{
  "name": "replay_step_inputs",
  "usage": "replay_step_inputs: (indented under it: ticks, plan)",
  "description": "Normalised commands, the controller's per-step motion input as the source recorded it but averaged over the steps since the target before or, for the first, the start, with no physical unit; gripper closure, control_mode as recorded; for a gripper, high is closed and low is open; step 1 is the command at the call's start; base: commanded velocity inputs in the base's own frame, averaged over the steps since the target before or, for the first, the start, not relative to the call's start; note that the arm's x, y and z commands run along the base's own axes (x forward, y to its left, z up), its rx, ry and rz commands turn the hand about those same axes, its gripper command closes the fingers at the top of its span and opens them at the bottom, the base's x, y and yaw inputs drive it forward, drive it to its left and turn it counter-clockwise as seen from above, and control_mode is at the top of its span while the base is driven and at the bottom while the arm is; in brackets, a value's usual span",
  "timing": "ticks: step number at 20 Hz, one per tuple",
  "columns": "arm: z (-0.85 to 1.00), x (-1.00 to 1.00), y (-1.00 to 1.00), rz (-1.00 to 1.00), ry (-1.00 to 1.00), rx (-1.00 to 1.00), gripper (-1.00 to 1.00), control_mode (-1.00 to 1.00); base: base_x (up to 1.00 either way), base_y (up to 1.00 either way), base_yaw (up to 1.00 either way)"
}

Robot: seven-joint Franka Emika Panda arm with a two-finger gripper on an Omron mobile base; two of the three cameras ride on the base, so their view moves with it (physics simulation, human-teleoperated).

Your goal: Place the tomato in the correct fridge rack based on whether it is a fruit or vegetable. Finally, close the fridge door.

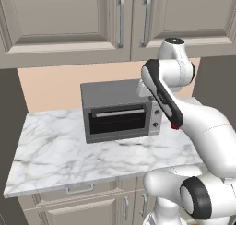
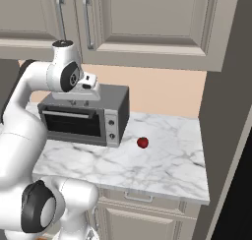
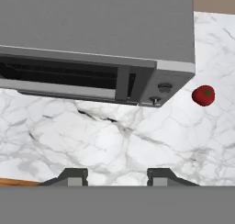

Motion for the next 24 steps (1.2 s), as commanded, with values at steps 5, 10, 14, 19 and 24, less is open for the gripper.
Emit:
replay_step_inputs:
  ticks: [5,10,14,19,24]
  plan:
    - [-0.09,-0.24,-0.21,0.0,-0.03,0.0,-1.0,-1.0,0.0,0.0,0.0]
    - [-0.39,-0.35,-0.57,0.0,-0.06,0.0,-1.0,-1.0,0.0,0.0,0.0]
    - [-0.39,-0.29,-0.6,0.01,-0.05,0.0,-1.0,-1.0,0.0,0.0,0.0]
    - [-0.36,-0.09,-0.56,0.04,-0.05,0.0,-1.0,-1.0,0.0,0.0,0.0]
    - [-0.26,-0.04,-0.46,0.0,0.0,0.0,-1.0,-1.0,0.0,0.0,0.0]
